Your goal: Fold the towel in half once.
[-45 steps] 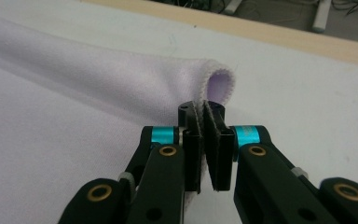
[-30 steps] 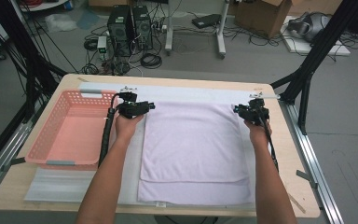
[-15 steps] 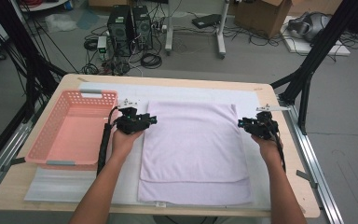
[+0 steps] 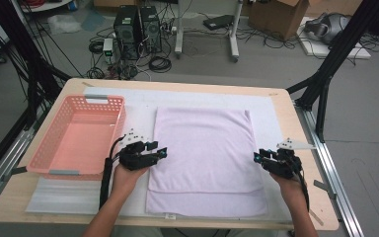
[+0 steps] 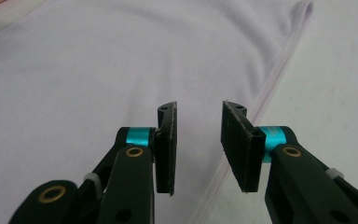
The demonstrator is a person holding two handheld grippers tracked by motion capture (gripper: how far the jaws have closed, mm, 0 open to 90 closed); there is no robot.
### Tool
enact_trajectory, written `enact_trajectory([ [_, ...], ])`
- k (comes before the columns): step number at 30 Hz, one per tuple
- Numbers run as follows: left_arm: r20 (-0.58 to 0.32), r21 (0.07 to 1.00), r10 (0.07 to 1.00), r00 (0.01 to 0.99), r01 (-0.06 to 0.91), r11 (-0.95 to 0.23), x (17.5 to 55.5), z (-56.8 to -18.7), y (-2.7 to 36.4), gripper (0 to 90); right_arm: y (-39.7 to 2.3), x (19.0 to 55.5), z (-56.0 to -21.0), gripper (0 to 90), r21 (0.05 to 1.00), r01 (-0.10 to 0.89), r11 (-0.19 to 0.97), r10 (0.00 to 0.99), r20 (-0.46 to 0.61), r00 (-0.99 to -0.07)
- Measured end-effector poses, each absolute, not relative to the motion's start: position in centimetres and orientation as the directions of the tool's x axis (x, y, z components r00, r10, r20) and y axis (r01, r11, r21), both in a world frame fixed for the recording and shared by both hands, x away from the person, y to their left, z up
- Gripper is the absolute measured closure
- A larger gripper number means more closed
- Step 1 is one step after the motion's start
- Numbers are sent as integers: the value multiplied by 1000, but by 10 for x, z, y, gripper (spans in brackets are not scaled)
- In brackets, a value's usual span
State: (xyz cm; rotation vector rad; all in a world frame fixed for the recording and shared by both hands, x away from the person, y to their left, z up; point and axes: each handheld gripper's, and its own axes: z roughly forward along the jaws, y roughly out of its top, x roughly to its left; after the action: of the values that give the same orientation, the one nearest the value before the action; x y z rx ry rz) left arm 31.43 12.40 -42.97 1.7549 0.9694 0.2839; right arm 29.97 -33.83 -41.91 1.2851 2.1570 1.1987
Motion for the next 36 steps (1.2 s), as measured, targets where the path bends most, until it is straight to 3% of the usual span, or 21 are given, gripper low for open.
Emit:
enact_trajectory([
  [15, -245, 865, 714, 656, 480, -145, 250, -439, 146, 420, -331, 231, -429, 583, 815, 520, 255, 841, 78, -536],
  [24, -243, 844, 719, 651, 508, -174, 233, -445, 154, 576, -338, 216, -430, 591, 814, 524, 250, 852, 72, -519],
  [36, -214, 813, 740, 638, 536, -227, 226, -450, 139, 664, -346, 207, -431, 615, 804, 546, 236, 848, 104, -519],
])
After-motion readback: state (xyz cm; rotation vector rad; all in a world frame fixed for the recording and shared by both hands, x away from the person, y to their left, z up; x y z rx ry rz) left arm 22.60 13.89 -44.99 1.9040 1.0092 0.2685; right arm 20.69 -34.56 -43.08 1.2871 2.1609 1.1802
